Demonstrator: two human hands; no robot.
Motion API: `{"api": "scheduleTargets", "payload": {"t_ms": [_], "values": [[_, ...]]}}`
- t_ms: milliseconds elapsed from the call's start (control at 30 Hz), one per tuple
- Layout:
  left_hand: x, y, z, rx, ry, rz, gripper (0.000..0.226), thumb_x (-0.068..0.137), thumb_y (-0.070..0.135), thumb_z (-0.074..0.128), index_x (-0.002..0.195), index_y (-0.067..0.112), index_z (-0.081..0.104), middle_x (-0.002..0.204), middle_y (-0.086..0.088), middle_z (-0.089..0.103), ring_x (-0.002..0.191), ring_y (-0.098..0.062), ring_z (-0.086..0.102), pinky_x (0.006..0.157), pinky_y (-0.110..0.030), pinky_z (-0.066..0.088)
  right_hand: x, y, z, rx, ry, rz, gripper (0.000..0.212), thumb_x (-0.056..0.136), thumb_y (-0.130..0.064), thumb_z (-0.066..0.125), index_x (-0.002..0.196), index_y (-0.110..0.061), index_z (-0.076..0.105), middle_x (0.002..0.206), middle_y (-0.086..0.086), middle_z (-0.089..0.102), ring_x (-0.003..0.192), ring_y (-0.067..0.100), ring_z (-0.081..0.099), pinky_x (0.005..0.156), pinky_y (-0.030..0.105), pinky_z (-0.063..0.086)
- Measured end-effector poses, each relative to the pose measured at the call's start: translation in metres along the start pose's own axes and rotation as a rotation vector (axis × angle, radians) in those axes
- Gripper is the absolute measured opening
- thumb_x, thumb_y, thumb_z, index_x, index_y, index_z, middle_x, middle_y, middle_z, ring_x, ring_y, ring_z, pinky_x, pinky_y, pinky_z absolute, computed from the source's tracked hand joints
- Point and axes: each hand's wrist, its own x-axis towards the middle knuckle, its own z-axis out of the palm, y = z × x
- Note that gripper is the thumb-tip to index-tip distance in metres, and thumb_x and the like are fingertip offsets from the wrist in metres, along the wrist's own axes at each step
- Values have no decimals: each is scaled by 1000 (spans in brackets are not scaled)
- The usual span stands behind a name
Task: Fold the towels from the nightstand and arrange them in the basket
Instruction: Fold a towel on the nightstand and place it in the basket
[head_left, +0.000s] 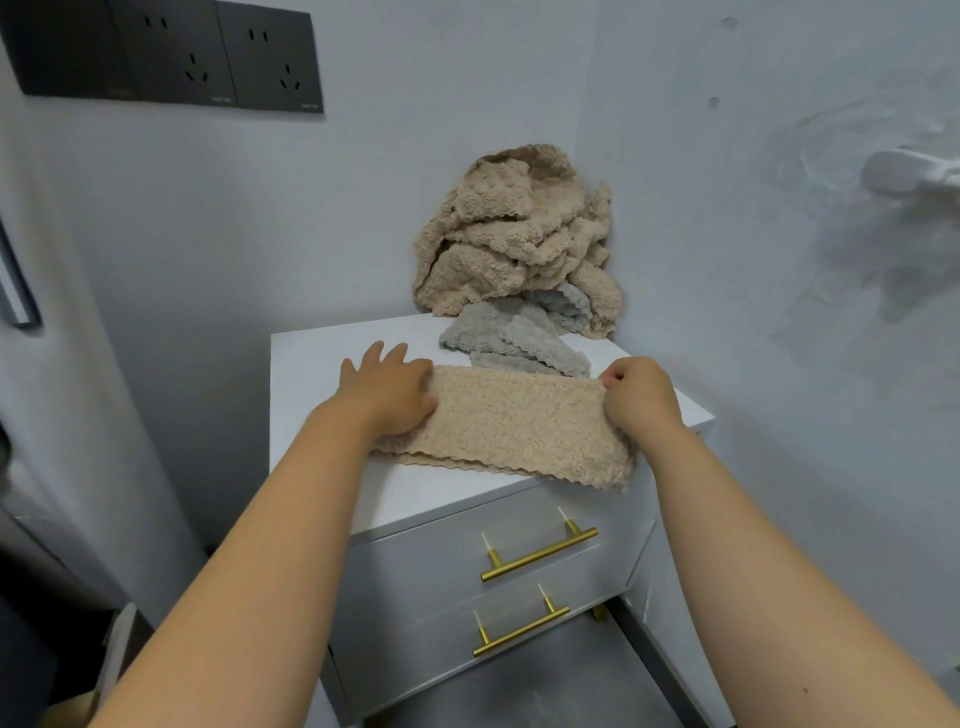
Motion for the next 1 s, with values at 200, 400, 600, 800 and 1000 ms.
{"api": "scheduleTargets", "payload": {"t_ms": [200, 400, 600, 800, 1000], "values": [[-14, 50, 20, -46, -174, 19, 74, 89, 71, 21, 151, 36, 2, 160, 0, -6, 146, -31, -7, 114, -59, 1, -4, -8, 10, -183, 59, -196, 50, 83, 5, 43, 126, -16, 57, 124, 14, 55, 117, 32, 47, 91, 38, 43], [-8, 39, 8, -8, -194, 7, 79, 82, 77, 35, 148, 35, 23, 156, -2, 20, 142, -32, 18, 111, -57, 19, -6, -22, 23, -211, -248, -405, 39, 103, -28, 28, 132, -20, 54, 140, 4, 50, 137, 24, 33, 115, 48, 19], [-11, 33, -13, 192, 18, -61, 55, 92, 63, 35, 115, 19, 59, 126, -4, 52, 127, -27, 35, 108, -53, 23, -4, -18, 19, -412, -264, -102, 54, 102, -43, 13, 142, -22, 41, 152, 3, 33, 145, 25, 14, 112, 60, -5], [-9, 26, 0, 21, 76, 42, 42, 91, 52, 52, 104, 12, 55, 113, -7, 57, 103, -25, 52, 78, -35, 44, -4, -24, 4, -453, -95, 39, 44, 96, -35, 35, 126, -7, 51, 135, 14, 42, 125, 34, 35, 101, 44, 33], [-15, 34, -7, 76, 158, -119, 36, 91, 44, 57, 109, 13, 57, 100, -3, 59, 89, -24, 55, 66, -29, 38, -5, -47, -21, -445, -307, 114, 33, 84, -38, 65, 80, -9, 49, 78, 3, 54, 74, 24, 56, 64, 30, 46]]}}
